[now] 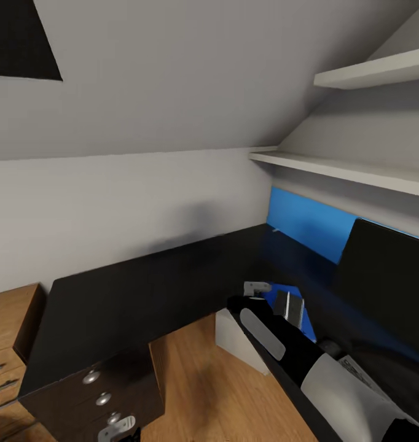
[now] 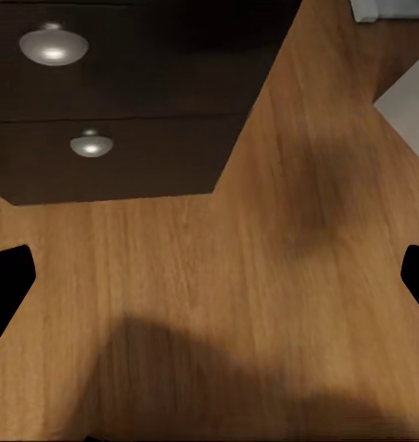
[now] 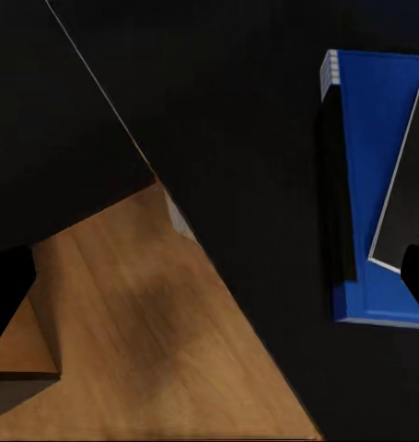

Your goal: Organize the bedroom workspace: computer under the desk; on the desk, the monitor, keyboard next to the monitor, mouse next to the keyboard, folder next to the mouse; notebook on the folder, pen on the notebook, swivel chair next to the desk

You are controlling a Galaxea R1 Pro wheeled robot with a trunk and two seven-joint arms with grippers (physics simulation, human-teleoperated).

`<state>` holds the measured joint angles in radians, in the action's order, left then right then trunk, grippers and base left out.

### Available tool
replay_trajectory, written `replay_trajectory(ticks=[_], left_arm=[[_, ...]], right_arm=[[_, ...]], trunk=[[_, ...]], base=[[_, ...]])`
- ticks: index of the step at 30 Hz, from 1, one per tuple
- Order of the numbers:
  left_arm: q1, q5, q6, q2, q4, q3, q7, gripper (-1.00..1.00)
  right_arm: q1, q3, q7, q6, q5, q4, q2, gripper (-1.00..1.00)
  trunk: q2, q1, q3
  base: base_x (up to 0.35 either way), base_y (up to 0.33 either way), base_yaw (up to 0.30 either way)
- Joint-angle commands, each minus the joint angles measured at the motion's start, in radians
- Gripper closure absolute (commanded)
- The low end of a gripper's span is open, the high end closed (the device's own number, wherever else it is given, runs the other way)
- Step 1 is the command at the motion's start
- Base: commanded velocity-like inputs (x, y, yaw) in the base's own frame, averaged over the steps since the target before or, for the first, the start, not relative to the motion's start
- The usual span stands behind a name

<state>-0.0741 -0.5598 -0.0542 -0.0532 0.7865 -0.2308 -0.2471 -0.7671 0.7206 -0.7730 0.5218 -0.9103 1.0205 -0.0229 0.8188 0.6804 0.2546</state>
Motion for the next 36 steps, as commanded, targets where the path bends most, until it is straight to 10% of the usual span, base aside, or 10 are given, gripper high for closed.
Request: replay_trajectory(ticks=[1, 19, 36], left_arm=[[-0.001, -0.01, -0.006, -0.002, 0.0, -0.008, -0.009, -1.0], [-0.001, -0.014, -0.004, -0.003, -0.016, 0.012, -0.012, -1.0], [-0.001, -0.011, -0.004, -0.004, -0.024, 0.166, -0.012, -1.0]], right_arm=[[-0.001, 0.004, -0.008, 0.003, -0.006, 0.002, -0.001, -1.0], [-0.001, 0.04, -0.007, 0.003, -0.005, 0.0, 0.002, -1.0], [-0.001, 0.129, -0.006, -0.051, -0.002, -0.055, 0.057, -1.0]], trunk=[[0.001, 0.0, 0.0], [0.001, 0.0, -0.021], [0.001, 0.0, -0.022]], base=[[-0.336, 0.0, 0.162], [-0.337, -0.001, 0.199], [-0.112, -0.089, 0.275]])
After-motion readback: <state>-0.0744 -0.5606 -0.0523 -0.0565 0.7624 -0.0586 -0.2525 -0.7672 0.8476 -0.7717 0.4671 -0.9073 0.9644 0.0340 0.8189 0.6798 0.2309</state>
